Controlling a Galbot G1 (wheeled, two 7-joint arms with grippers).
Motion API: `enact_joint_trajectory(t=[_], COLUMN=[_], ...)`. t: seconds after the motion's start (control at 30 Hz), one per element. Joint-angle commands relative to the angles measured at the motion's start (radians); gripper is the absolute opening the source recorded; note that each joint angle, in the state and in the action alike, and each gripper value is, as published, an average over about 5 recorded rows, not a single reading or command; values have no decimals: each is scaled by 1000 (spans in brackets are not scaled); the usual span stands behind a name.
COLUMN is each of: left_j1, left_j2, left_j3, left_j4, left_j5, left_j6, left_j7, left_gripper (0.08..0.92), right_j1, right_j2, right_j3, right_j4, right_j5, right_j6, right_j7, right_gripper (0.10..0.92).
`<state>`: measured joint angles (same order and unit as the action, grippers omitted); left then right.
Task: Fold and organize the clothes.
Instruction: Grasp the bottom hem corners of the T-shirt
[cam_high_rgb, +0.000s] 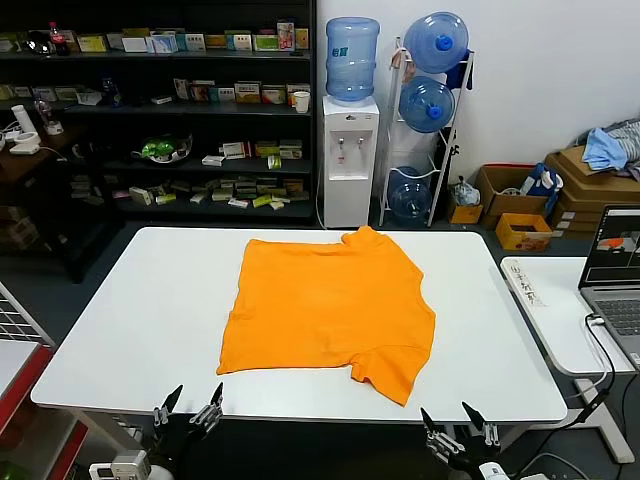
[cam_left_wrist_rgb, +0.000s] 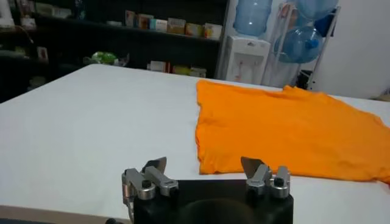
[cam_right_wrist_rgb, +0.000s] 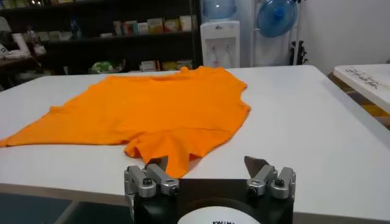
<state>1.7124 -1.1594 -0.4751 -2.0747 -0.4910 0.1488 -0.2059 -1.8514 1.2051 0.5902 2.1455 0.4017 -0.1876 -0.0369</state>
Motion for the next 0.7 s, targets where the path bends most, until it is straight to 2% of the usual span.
enact_joint_trajectory(t=[0.03,0.13,0.43,0.7], left_j1=[-18,-59,-309,-349], left_j2=[12,23,31,39], left_j3=[4,10,55,80], left_j4=[2,19,177,246], left_j5=[-29,-66,-177,-140], left_j6=[11,32,122,127], left_j7=[-8,-12,-18,-2], left_gripper=[823,823,823,823], right_j1=[10,60,338,405], right_j2=[-2,-13,-22,1], right_j3=[-6,-35,-172,-223], right_j4=[2,1,-94,-180], right_j5=[0,20,71,82], right_j6=[-2,-21,-141,-182], right_j7=[5,34,148,174], right_gripper=[823,823,823,823])
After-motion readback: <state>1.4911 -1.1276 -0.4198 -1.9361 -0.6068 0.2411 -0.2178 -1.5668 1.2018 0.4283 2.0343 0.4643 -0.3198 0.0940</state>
